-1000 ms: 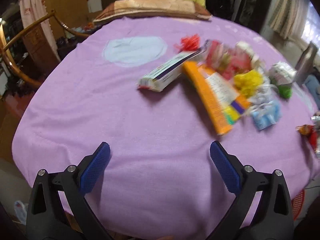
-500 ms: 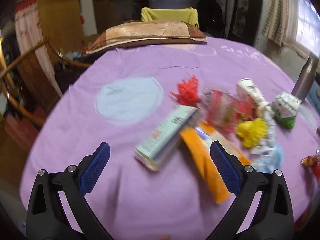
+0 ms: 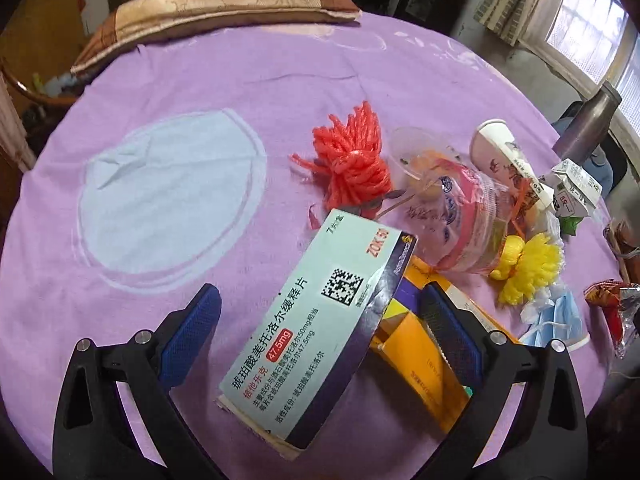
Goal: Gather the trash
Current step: 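Close the left tool on the white medicine box and lift it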
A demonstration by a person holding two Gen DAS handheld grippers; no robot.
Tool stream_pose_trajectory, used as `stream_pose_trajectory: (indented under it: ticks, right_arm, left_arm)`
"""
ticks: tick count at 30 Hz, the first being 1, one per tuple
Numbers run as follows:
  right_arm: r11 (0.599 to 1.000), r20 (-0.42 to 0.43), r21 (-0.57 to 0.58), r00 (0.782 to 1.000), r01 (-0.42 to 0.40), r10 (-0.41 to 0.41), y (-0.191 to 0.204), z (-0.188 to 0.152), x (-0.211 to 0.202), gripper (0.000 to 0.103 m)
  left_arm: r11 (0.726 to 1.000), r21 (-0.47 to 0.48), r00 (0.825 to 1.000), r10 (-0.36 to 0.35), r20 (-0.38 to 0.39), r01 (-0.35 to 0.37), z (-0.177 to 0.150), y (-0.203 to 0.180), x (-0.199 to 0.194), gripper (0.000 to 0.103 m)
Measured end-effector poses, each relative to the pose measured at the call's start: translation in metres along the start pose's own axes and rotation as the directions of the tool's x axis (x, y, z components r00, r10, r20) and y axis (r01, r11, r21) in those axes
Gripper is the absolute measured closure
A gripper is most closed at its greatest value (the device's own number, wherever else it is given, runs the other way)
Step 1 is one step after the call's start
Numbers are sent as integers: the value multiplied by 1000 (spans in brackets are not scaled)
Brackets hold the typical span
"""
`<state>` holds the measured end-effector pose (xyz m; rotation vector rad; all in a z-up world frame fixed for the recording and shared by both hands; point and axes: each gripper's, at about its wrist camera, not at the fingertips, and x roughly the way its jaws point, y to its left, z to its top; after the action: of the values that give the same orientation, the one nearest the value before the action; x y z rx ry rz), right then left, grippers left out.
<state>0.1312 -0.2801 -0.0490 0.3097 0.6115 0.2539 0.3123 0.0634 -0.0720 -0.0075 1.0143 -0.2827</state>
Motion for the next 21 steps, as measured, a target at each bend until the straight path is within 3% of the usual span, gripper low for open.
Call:
stream_pose_trajectory:
  ticks: [2,6,7,12,17,21]
  right_arm:
    - [1000,-2,2,1000,3,-3,-1,0,1,94]
    - [1000,-1,6,1000,18,-18,-3,3,1,94]
    - [1000,1,6,1000,20,-20,-3,3,0,94]
    - [1000,15,6,1000,24,-24,-3,6,-2,94]
    - [1000,16,-1,1000,19,-19,-1,5,-5,94]
    - [1000,22,-6,1000,19,-19,1,5,-9,94]
  left_arm:
    - [1000,-8,1000,-14,20,14,-2,0,-5,32]
    - [998,-8,997,-56,48,56,-11,-3,-17,44]
    - [997,-10,996,-75,57,75,-14,-3,-22,59]
    - [999,-39,988,-24,153,31,-17,4,-55,59]
    - [997,-46,986,-48,161,56,-25,7,-71,55]
    - [997,-69,987,-6,159,17,-27,13,-67,53]
